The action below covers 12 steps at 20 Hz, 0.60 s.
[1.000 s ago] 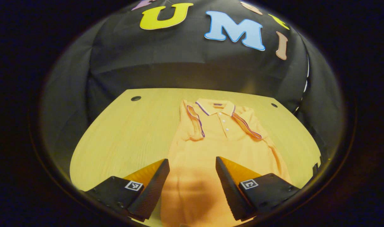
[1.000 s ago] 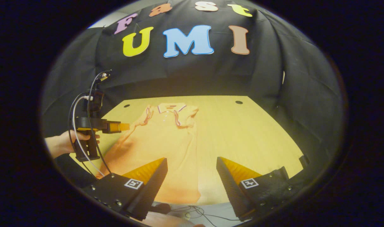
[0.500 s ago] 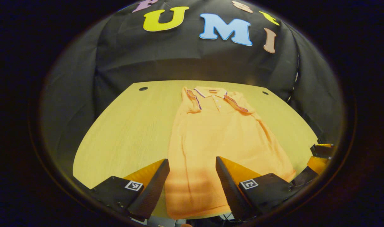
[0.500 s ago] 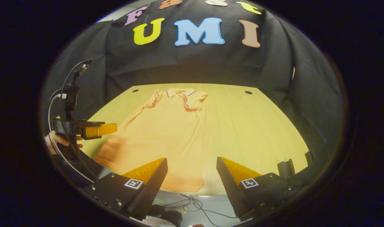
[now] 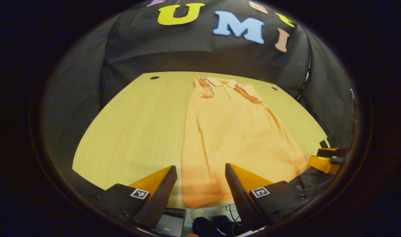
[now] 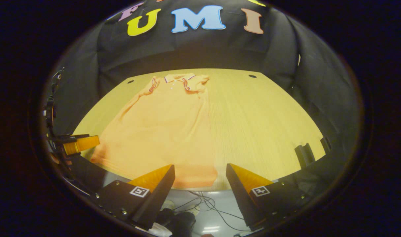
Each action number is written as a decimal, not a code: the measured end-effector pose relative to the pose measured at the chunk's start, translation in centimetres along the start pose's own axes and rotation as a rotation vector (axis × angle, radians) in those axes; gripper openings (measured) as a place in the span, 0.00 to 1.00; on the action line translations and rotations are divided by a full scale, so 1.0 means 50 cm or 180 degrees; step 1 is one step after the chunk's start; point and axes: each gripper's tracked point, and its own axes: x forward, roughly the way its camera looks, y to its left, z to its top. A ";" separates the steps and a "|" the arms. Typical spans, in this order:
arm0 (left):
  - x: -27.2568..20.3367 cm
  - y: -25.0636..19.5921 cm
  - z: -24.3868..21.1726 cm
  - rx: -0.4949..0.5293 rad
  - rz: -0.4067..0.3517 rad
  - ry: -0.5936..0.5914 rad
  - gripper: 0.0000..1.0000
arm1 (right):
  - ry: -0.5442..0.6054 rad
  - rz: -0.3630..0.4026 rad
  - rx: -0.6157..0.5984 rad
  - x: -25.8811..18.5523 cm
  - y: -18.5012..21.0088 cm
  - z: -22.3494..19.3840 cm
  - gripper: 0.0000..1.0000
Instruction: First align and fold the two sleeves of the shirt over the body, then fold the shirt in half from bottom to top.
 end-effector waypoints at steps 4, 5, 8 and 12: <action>-0.013 -0.002 -0.044 0.0184 -0.0069 0.0069 0.95 | 0.0155 -0.0087 0.0059 0.021 0.000 -0.027 0.97; -0.011 -0.006 -0.054 0.0229 -0.0086 0.0083 0.96 | 0.0175 -0.0100 0.0071 0.027 0.001 -0.033 0.97; -0.001 -0.008 -0.075 0.0270 -0.0082 0.0117 0.95 | 0.0234 -0.0128 0.0035 0.041 0.002 -0.045 0.97; 0.015 -0.001 -0.095 0.0302 -0.0019 0.0180 0.95 | 0.0277 -0.0103 0.0014 0.054 0.011 -0.060 0.97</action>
